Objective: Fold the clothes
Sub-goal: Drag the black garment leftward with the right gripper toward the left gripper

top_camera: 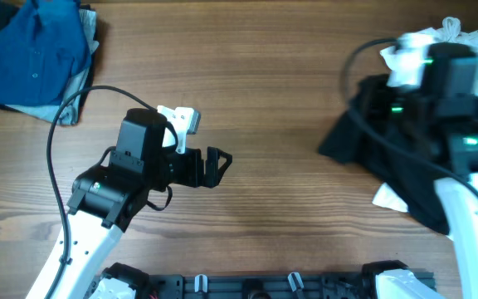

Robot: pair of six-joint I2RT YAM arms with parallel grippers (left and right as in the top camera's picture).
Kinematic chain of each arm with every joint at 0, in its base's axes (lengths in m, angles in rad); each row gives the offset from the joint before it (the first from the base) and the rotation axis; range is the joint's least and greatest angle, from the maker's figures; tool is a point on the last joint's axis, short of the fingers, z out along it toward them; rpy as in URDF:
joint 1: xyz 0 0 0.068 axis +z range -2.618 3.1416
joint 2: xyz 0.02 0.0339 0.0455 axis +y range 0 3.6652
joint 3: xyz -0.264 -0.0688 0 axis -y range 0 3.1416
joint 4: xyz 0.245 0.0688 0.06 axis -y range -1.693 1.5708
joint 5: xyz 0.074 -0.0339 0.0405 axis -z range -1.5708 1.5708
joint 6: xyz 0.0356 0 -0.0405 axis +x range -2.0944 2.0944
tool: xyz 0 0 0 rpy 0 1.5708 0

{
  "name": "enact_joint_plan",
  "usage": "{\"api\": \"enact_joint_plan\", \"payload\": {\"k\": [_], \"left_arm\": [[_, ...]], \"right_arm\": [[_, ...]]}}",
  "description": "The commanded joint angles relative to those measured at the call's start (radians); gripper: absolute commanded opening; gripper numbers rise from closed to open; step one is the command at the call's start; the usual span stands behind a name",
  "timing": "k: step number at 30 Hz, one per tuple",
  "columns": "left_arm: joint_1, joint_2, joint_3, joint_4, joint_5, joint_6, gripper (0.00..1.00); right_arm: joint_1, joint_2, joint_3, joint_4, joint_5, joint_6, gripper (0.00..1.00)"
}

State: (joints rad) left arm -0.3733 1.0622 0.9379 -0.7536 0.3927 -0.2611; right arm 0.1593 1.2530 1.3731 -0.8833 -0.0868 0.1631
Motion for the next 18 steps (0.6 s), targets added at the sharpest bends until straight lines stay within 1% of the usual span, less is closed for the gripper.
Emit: {"api": "enact_joint_plan", "payload": {"k": [1,7,13,15,18], "left_arm": [[-0.005,0.0,0.01,0.002,-0.002,-0.009,1.0],[-0.005,0.0,0.01,0.002,-0.002,-0.009,1.0],[-0.005,0.0,0.01,0.002,-0.002,-0.009,1.0],[-0.005,0.0,0.01,0.002,-0.002,-0.009,1.0],[-0.005,0.0,0.01,0.001,-0.002,-0.009,1.0]], "right_arm": [[0.15,0.048,0.002,0.02,0.056,0.027,0.05],[0.332,0.111,0.002,0.042,0.072,0.02,0.05],[0.499,0.116,0.002,0.101,0.099,-0.013,0.05],[0.557,0.116,0.002,0.109,0.099,-0.059,0.04],[0.613,0.116,0.003,0.108,0.116,-0.057,0.04]]}}
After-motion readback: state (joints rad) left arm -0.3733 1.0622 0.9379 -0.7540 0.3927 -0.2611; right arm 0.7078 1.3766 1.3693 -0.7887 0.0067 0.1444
